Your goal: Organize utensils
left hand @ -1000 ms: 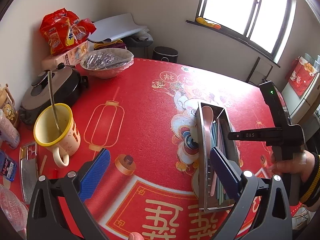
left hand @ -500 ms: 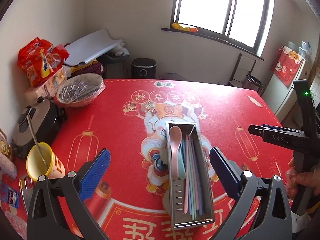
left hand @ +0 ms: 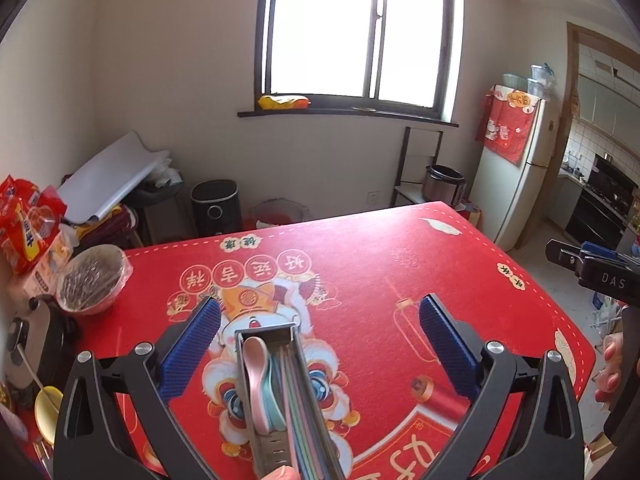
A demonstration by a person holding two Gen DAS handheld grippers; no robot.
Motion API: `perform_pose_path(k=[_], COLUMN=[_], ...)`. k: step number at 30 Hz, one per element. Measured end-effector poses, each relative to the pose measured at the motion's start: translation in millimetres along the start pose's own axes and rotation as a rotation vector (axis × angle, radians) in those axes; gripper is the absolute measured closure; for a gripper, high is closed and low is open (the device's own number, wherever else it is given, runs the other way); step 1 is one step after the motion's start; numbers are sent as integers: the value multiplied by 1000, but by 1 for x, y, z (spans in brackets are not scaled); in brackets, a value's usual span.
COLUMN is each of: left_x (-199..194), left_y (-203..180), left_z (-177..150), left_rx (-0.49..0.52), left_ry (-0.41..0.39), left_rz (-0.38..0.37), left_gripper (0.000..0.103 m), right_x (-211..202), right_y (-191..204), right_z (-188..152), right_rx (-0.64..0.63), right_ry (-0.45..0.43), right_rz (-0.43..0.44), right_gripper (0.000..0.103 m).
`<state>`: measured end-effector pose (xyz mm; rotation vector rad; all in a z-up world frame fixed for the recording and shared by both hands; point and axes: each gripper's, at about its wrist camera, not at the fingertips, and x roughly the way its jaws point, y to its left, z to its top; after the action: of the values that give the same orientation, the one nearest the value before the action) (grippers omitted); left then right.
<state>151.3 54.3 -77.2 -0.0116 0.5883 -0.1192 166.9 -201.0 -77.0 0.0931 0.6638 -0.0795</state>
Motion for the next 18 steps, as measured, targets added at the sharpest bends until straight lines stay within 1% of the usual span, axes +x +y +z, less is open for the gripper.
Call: perform_pose_path(k=[4,6,11,18], left_x=[5,6,7,2], left_y=[-21,-29,-41,-43], left_z=[10,15,21,26], left_rx=[28,39,50,53], left_ry=[-18,-26,-42,-56], left_rz=[-39,-55,-89,-96], left_gripper=[6,6,6,6], right_x=[-21,-32,-47,-58], right_y=[-13,-19,-27,-29], right_z=[2,3,4,6], right_rx=[15,23,40,59], right_ry=[-63,-95,-142,-184], right_rz=[-85,-110,-135,-163], right_gripper=[16,16,16,16])
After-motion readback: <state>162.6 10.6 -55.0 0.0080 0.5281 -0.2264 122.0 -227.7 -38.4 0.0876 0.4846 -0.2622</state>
